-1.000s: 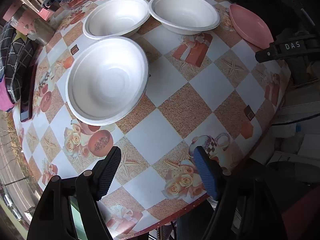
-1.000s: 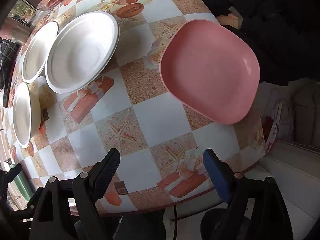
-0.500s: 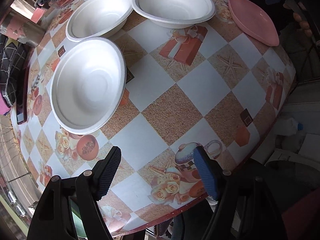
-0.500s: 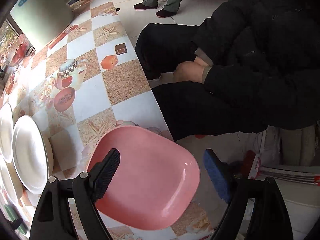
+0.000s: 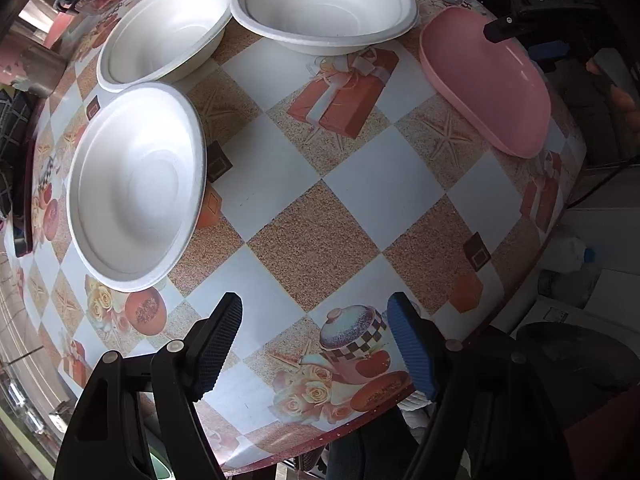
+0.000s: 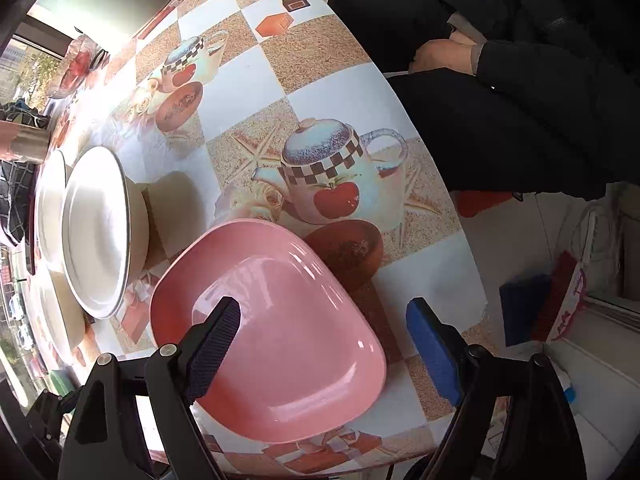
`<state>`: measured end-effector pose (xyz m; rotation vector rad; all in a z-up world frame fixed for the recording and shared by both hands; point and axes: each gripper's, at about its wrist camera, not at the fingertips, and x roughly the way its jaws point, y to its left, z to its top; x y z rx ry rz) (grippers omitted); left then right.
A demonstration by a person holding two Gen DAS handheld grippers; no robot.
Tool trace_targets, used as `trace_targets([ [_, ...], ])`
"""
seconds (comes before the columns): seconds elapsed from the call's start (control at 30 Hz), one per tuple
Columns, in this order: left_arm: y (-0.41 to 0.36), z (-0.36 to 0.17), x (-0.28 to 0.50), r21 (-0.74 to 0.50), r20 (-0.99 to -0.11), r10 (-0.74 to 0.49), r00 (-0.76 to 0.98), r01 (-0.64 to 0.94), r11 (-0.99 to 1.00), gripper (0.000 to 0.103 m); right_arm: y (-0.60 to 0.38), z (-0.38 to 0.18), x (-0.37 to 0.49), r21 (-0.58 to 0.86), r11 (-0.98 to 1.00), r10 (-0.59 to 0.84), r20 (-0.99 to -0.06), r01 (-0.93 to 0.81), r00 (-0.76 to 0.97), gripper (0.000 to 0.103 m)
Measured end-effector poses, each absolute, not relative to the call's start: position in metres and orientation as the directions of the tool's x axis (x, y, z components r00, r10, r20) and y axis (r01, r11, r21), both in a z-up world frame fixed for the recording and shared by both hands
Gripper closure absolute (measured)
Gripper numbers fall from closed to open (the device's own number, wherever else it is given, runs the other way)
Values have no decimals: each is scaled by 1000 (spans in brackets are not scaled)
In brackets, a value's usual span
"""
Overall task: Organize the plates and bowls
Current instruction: 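Close both tools on the rim of the pink plate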
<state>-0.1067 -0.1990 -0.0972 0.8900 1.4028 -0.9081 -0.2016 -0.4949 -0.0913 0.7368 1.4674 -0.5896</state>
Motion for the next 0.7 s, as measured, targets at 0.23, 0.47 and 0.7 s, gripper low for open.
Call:
trace_targets([
  [0.23, -250, -93, -99, -145, -989, -106, -105, 856, 496, 25, -479, -99, -199, 10, 757, 54, -997, 654, -46, 17],
  [0.47, -294, -107, -95, -191, -982, -140, -131, 712, 676, 25, -465, -112, -181, -17, 872, 40, -993, 489, -107, 17],
  [0.7, -309, -133, -96, -120, -993, -85, -84, 655, 746, 25, -453, -123, -172, -9, 925, 35, -993, 379, -109, 7],
])
